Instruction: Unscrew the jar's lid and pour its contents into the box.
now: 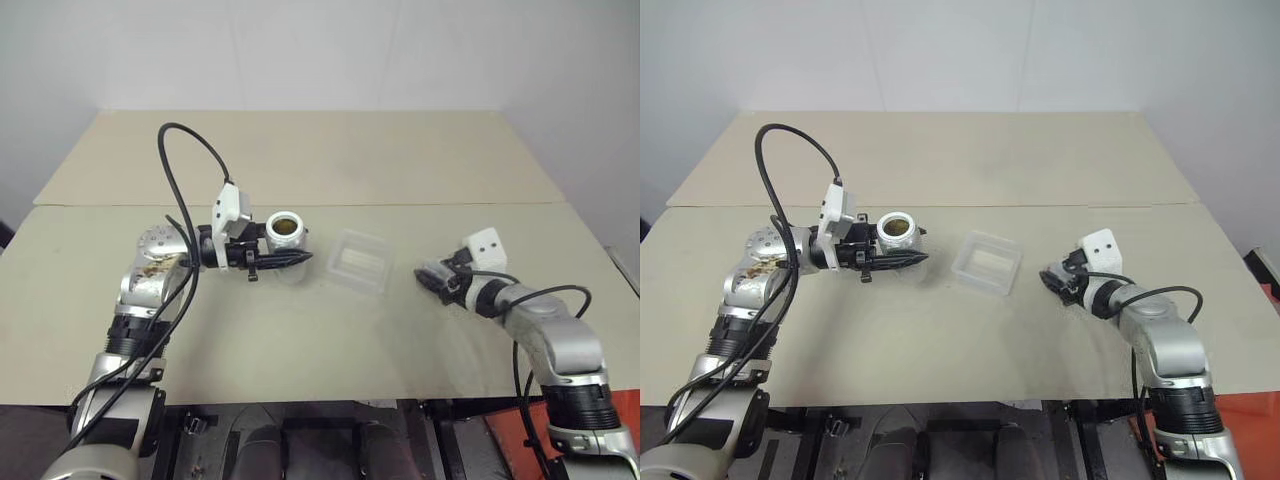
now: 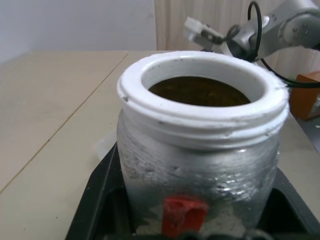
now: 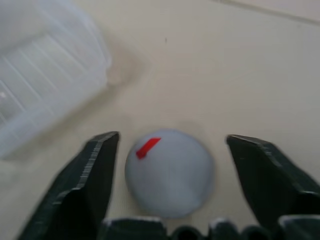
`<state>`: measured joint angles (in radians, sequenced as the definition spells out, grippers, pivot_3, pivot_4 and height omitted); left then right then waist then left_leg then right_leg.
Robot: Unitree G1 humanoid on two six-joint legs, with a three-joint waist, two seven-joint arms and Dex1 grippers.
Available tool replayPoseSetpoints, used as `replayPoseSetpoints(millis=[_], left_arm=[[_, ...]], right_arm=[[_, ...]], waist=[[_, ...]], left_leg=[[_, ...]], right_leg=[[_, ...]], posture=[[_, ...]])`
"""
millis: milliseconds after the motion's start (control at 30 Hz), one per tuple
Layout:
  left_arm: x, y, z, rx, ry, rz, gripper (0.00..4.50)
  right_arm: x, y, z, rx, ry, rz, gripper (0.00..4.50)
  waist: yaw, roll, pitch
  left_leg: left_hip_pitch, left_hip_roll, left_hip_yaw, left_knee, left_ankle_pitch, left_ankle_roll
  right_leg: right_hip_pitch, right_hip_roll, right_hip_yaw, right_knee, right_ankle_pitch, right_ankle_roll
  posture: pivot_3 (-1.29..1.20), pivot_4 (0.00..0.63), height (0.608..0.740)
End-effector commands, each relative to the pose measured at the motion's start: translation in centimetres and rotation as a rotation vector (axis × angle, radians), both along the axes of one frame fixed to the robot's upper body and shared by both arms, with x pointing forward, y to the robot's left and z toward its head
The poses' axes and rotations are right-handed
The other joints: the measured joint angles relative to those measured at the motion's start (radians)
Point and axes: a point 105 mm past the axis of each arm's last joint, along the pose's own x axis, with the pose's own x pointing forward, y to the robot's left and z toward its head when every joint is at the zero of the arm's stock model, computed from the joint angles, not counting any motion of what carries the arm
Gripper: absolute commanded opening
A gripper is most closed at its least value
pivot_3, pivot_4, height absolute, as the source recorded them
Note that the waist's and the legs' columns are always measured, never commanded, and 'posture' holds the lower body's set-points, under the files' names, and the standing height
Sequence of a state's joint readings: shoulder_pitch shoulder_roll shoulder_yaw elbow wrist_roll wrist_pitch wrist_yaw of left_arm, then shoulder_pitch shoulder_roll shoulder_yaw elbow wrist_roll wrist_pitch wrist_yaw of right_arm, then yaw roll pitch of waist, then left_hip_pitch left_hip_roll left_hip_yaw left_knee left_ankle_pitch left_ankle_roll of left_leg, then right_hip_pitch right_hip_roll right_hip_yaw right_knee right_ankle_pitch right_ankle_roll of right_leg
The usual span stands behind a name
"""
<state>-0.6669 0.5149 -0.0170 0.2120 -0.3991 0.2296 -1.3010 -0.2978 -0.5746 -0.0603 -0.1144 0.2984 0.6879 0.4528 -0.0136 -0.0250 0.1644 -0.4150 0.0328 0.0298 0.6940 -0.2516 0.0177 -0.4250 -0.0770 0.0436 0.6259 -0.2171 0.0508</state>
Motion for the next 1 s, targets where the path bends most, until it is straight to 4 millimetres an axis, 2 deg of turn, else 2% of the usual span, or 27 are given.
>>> replayPoseSetpoints(millis=[33,200,333,400,467,567,667,767,833,1000], left_arm=[[0.1,0.1,1.3,-0.007,-0.057,0.018,1.96],[1.4,-0.3,1.6,0.068,-0.179,0.094,1.96],[3.9,-1.6,2.3,0.147,-0.363,0.212,1.96],[5.8,-2.8,3.6,0.152,-0.481,0.328,1.96],[6.8,-4.3,5.3,0.169,-0.655,0.394,1.96],[7.0,-6.7,6.7,0.364,-1.107,0.353,1.96],[6.6,-8.9,6.5,0.504,-1.469,0.215,1.96],[6.9,-10.1,5.2,0.639,-1.752,0.072,1.96],[7.3,-10.4,4.1,0.709,-1.880,-0.012,1.96],[8.4,-12.7,2.5,0.788,-2.045,-0.023,1.96]], right_arm=[[-0.8,0.5,2.6,-0.038,-0.102,0.089,4.48],[-3.6,1.9,6.4,0.000,-0.123,0.292,4.48],[-5.2,3.4,8.7,0.055,-0.081,0.436,4.48],[-5.6,3.9,9.3,0.057,-0.081,0.472,4.48],[-5.7,4.3,9.6,0.057,-0.065,0.496,4.48],[-5.8,4.6,10.0,0.064,-0.045,0.524,4.48],[-5.8,4.7,10.3,0.071,-0.032,0.537,4.48],[-5.8,4.6,10.3,0.067,-0.025,0.537,4.48],[-5.9,4.5,10.3,0.067,-0.025,0.532,4.48],[-6.3,4.2,11.0,0.095,-0.051,0.516,4.48]], waist=[[0.003,0.000,0.000],[0.003,0.000,0.000],[0.009,0.000,0.000],[0.015,-0.001,0.000],[0.024,-0.001,0.001],[0.027,-0.002,0.001],[0.027,-0.002,0.001],[0.028,-0.002,0.001],[0.027,-0.002,0.001],[0.027,-0.002,0.001]], left_leg=[[0.000,0.000,0.000,0.000,0.000,0.000],[0.000,0.000,0.000,0.000,0.000,0.000],[0.001,0.000,-0.001,0.000,0.000,0.000],[0.002,0.000,-0.001,0.001,0.000,0.000],[0.000,-0.001,-0.001,0.001,0.000,0.000],[-0.001,-0.002,-0.001,0.001,0.000,0.000],[-0.001,-0.002,-0.001,0.001,0.000,0.000],[-0.001,-0.002,0.000,0.001,0.000,0.000],[-0.001,-0.002,0.000,0.001,0.000,0.000],[-0.002,-0.002,0.000,0.001,0.000,0.000]], right_leg=[[0.000,0.000,0.000,0.000,0.000,0.000],[0.000,0.000,0.000,0.000,0.000,0.000],[0.003,0.000,-0.001,-0.001,0.000,0.000],[0.003,0.000,-0.001,-0.002,0.000,0.000],[0.003,0.000,-0.001,-0.002,0.000,0.001],[0.002,-0.001,0.000,-0.003,0.001,0.001],[0.002,-0.001,0.000,-0.003,0.001,0.001],[0.002,-0.001,0.000,-0.002,0.001,0.002],[0.002,-0.001,0.000,-0.002,0.001,0.002],[0.000,-0.001,0.000,-0.001,0.001,0.002]], posture=[[0.00,0.150,0.740],[0.00,0.150,0.740],[0.00,0.150,0.740],[0.00,0.150,0.740],[0.00,0.150,0.740],[0.00,0.150,0.740],[0.00,0.150,0.740],[0.00,0.150,0.740],[0.00,0.150,0.740],[0.00,0.150,0.740]])
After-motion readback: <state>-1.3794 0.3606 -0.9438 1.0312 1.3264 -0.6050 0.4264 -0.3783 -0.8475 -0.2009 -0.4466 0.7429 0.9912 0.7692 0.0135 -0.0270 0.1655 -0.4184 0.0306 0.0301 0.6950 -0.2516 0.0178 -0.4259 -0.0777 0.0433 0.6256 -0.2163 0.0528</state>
